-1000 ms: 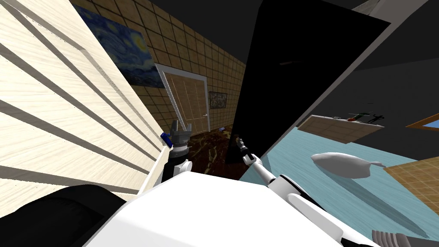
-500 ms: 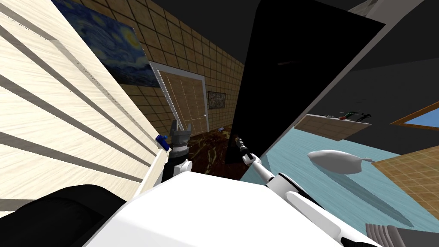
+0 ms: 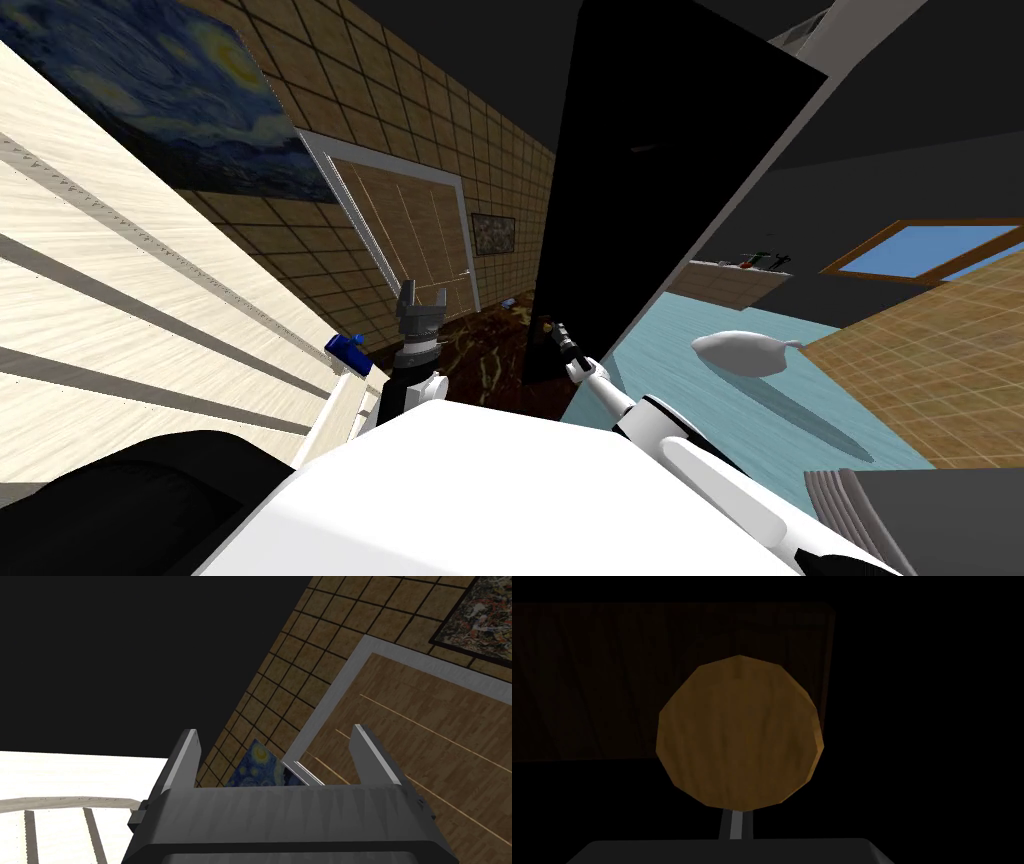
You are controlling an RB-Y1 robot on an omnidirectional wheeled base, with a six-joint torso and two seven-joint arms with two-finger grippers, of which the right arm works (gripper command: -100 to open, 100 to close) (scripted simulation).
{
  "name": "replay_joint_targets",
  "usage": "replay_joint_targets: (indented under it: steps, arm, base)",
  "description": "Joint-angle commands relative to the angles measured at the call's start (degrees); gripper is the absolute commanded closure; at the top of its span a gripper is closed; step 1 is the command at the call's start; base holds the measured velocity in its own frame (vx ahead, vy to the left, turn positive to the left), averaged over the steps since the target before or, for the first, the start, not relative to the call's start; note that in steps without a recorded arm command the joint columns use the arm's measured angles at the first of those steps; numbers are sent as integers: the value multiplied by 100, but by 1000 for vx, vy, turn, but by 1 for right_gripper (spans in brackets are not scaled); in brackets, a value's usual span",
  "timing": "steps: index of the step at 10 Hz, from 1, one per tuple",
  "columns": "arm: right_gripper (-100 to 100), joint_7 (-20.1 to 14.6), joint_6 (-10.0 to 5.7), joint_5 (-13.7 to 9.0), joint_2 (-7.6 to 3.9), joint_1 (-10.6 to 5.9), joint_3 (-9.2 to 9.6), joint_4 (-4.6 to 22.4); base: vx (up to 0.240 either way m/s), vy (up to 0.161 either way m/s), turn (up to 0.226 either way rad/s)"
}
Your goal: Push the door open
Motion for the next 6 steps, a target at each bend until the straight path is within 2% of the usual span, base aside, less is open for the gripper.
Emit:
replay_joint_targets:
  steps: [1,3,6]
  arm:
    - [-100,59,46,3,36,-48,2,-11]
    - [-100,99,77,4,60,-79,3,-19]
    - [-100,271,211,12,166,-218,9,-52]
  base:
    - [-47,57,-106]
    - [-187,-66,11]
    - [-247,-35,-64]
